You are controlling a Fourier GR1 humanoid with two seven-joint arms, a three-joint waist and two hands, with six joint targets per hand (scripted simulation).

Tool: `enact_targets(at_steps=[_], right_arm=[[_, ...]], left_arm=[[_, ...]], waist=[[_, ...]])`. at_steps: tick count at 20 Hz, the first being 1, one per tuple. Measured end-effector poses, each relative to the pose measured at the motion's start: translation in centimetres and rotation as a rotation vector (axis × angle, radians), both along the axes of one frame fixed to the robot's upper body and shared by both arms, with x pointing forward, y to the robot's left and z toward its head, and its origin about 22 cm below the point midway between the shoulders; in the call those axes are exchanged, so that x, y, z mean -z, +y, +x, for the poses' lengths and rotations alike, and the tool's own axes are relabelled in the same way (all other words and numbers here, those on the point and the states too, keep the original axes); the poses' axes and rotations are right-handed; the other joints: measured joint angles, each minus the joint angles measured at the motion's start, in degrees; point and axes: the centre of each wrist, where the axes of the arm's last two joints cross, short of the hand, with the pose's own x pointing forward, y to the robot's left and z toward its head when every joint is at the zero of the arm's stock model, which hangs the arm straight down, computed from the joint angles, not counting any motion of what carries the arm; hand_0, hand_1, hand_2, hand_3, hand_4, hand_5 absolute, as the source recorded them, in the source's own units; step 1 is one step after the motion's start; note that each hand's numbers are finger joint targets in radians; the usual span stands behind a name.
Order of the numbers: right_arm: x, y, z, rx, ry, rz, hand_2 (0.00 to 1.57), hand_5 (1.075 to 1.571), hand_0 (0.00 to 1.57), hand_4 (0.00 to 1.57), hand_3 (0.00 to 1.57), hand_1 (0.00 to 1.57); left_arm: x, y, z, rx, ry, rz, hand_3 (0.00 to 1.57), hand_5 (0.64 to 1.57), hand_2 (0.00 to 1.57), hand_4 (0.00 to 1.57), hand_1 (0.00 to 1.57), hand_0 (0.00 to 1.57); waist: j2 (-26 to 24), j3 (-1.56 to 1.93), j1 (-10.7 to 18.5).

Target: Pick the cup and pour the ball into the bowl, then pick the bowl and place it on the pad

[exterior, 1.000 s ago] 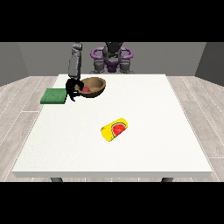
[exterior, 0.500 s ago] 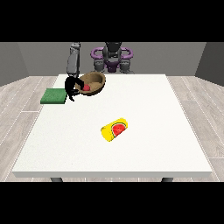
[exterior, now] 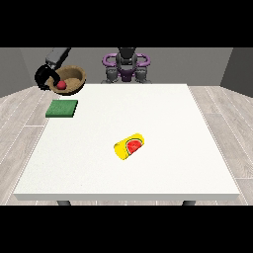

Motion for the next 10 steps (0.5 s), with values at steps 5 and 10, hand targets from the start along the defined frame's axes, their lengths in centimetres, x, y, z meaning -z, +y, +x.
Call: enact_targets(at_steps=[5,10], right_arm=[[-4.2,-2.0,1.0,0.012,0.002,-0.005,1.57,1.566,1.57,1.07,0.67,1.57],[-6.2,-3.6,1.2,0.021,-0.029,-0.014,1.57,1.567,1.57,1.11,0.46,1.57]], left_arm=[[0.1,1.8,-0.8,-0.031,-0.005,0.000,0.00,1.546,0.00,1.20,0.00,0.00],[0.5,2.6,-1.3,-0.028,-0.053,0.003,0.00,1.555,0.00,1.21,0.00,0.00]], waist=[[0.50,0.02,-1.40],[3.62,0.06,-1.05]])
